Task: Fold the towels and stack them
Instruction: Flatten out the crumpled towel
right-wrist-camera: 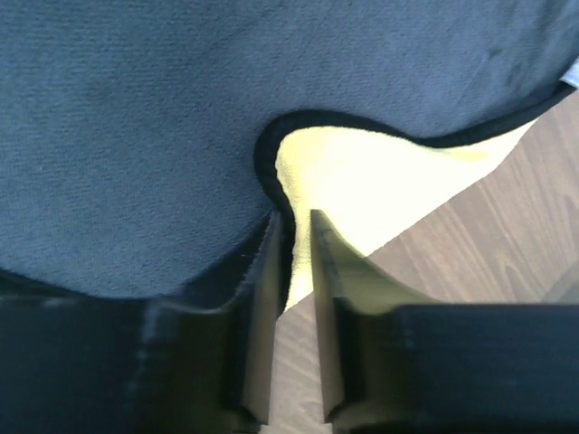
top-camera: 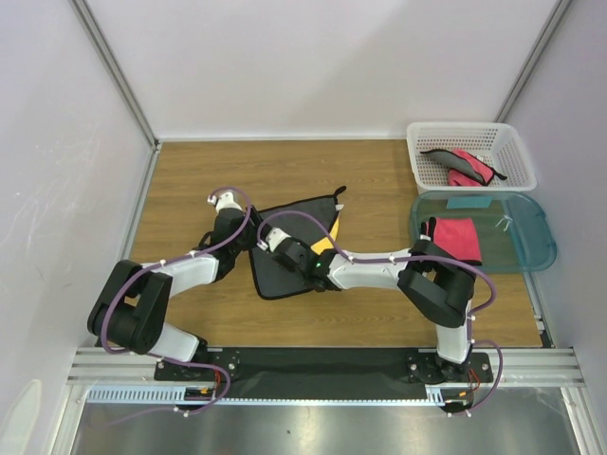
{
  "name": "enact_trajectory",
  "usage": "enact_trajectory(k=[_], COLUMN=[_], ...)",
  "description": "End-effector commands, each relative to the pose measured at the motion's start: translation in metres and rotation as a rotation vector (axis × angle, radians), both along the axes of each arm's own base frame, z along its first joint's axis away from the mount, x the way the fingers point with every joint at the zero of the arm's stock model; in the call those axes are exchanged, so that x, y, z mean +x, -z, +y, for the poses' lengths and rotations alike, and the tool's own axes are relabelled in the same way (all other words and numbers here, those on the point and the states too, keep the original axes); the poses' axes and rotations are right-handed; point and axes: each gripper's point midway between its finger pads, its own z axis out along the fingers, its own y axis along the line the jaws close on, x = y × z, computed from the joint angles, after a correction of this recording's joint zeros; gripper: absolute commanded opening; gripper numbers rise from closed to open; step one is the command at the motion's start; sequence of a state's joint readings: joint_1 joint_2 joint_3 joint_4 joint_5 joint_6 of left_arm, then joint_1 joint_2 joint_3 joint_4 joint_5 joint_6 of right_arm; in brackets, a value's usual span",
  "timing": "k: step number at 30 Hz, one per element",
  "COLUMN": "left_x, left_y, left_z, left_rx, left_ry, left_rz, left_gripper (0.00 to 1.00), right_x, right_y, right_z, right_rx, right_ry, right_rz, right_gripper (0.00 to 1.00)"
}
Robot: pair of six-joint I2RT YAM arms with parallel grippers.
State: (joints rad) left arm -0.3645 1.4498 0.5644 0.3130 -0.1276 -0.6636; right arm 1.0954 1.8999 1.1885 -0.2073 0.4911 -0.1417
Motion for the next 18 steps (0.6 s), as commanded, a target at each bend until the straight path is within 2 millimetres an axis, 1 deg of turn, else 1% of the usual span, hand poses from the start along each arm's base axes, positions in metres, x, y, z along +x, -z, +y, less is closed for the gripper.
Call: enact_trajectory(k=[1, 2, 4, 5, 6, 7, 8, 9, 10, 11, 12, 13, 14, 16, 17, 18], left_x=[0.007, 0.008, 0.011, 0.012, 0.013, 0.014, 0.015, 0.016, 0.017, 0.018, 0.019, 0.02, 0.021, 0.024, 0.024, 0.025], left_y=[-0.013, -0.014, -0.016, -0.015, -0.014, -0.015, -0.016, -0.015, -0.017, -0.017, -0.015, -0.015, -0.016, -0.011, -0.011, -0.011], left_z=[-0.006, -0.007, -0.009, -0.009, -0.011, -0.013, -0.013, -0.013, -0.015, -0.015, -0.016, -0.017, -0.019, -0.022, -0.025, -0.026], left_rx=[-0.023, -0.025, -0.031, -0.03, -0.033, -0.036, -0.04, -0.04, -0.044, -0.04, -0.038, -0.038, -0.039, -0.042, -0.051, -0.055], left_ry=[0.01, 0.013, 0.014, 0.018, 0.021, 0.027, 0.026, 0.026, 0.028, 0.028, 0.03, 0.031, 0.035, 0.038, 0.044, 0.042], left_rz=[-0.055, -0.058, -0.064, -0.061, -0.06, -0.063, -0.066, -0.066, -0.069, -0.07, -0.069, -0.069, -0.071, -0.059, -0.056, -0.058], left_gripper=[0.69, 0.69, 0.69, 0.69, 0.69, 0.69, 0.69, 0.69, 0.69, 0.69, 0.69, 0.69, 0.69, 0.68, 0.68, 0.68], right_x=[0.017, 0.018, 0.021, 0.02, 0.021, 0.022, 0.022, 0.023, 0.022, 0.021, 0.019, 0.018, 0.012, 0.009, 0.002, 0.0], right_y=[-0.021, -0.027, -0.029, -0.031, -0.036, -0.033, -0.032, -0.038, -0.03, -0.029, -0.034, -0.032, -0.025, -0.028, -0.02, -0.019], right_z=[0.005, 0.003, -0.009, -0.014, -0.019, -0.03, -0.036, -0.043, -0.055, -0.062, -0.068, -0.073, -0.084, -0.093, -0.101, -0.106], right_rx=[0.048, 0.065, 0.106, 0.119, 0.152, 0.197, 0.216, 0.255, 0.285, 0.304, 0.337, 0.349, 0.367, 0.402, 0.405, 0.414], right_ry=[0.061, 0.085, 0.167, 0.188, 0.222, 0.295, 0.331, 0.374, 0.444, 0.486, 0.515, 0.542, 0.598, 0.648, 0.692, 0.725], right_rz=[-0.072, -0.077, -0.075, -0.07, -0.066, -0.045, -0.034, -0.032, -0.012, -0.004, -0.005, -0.002, 0.011, 0.003, 0.014, 0.012], right_gripper=[0.13, 0.1, 0.03, 0.02, 0.0, 0.0, 0.0, 0.0, 0.0, 0.0, 0.0, 0.0, 0.0, 0.0, 0.0, 0.0])
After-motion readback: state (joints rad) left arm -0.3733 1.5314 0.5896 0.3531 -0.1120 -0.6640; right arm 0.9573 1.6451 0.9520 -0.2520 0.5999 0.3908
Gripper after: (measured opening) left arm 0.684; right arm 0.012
